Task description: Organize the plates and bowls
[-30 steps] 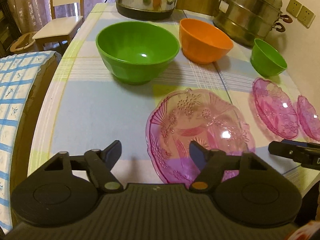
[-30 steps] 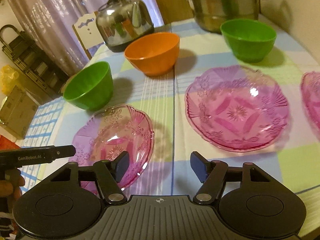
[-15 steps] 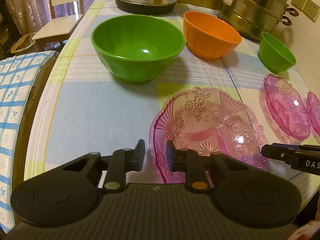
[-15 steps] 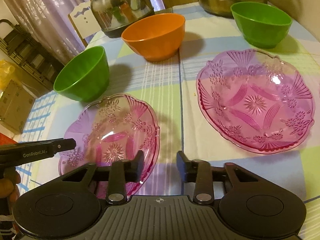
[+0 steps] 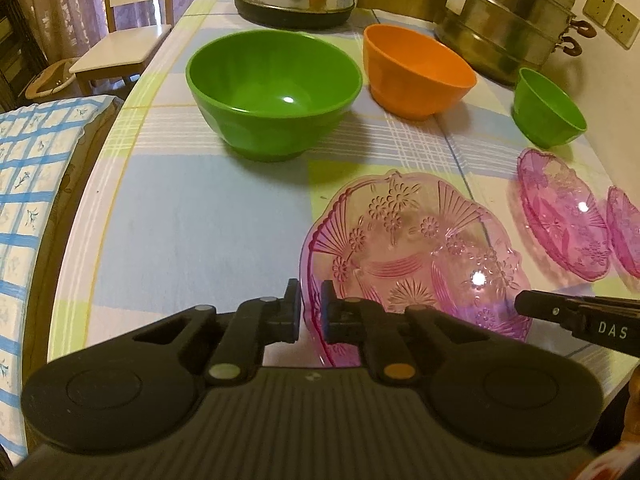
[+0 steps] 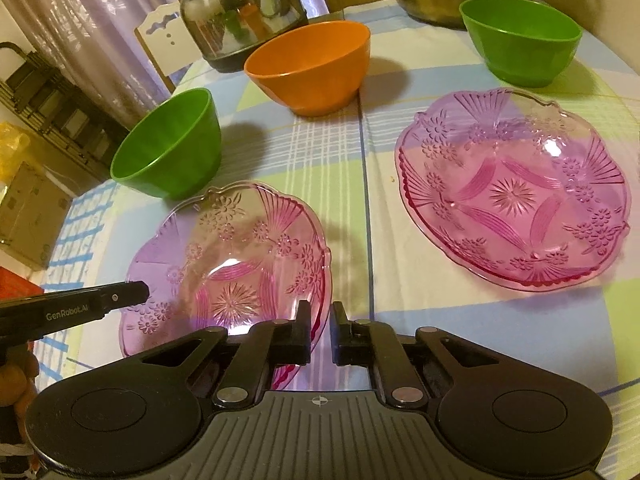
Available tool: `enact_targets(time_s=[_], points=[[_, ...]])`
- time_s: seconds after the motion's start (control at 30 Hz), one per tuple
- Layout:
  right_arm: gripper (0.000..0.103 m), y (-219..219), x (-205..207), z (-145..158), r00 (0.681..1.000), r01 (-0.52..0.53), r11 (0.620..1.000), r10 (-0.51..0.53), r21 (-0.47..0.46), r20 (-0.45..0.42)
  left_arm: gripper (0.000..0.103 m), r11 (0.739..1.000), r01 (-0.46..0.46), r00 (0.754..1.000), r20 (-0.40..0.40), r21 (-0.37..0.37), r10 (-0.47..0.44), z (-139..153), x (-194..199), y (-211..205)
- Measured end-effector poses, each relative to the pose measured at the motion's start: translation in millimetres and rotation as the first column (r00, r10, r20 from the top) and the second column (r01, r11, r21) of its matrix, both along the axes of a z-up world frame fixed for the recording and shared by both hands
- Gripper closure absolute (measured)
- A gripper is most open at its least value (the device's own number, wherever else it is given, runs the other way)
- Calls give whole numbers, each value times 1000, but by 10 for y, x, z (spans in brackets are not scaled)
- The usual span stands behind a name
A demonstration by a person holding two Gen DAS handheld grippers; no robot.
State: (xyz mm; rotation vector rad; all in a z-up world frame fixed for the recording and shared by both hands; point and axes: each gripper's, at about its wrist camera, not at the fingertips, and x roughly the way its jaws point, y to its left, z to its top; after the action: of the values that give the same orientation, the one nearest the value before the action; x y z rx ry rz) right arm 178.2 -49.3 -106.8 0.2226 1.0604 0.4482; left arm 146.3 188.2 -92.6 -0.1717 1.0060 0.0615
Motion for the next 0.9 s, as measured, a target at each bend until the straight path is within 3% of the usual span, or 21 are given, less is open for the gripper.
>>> enact_targets(time_s=[0.4,0.9], points=[[94,-379,-245,400,996,62,998,-63,23,56,95,999,50,997,63,-7,-49,414,-142,-402],[94,-1352,-427,758,967,230,973,-230,9,114,95,980,194,975,117,-36,-189,693,57,-1472]])
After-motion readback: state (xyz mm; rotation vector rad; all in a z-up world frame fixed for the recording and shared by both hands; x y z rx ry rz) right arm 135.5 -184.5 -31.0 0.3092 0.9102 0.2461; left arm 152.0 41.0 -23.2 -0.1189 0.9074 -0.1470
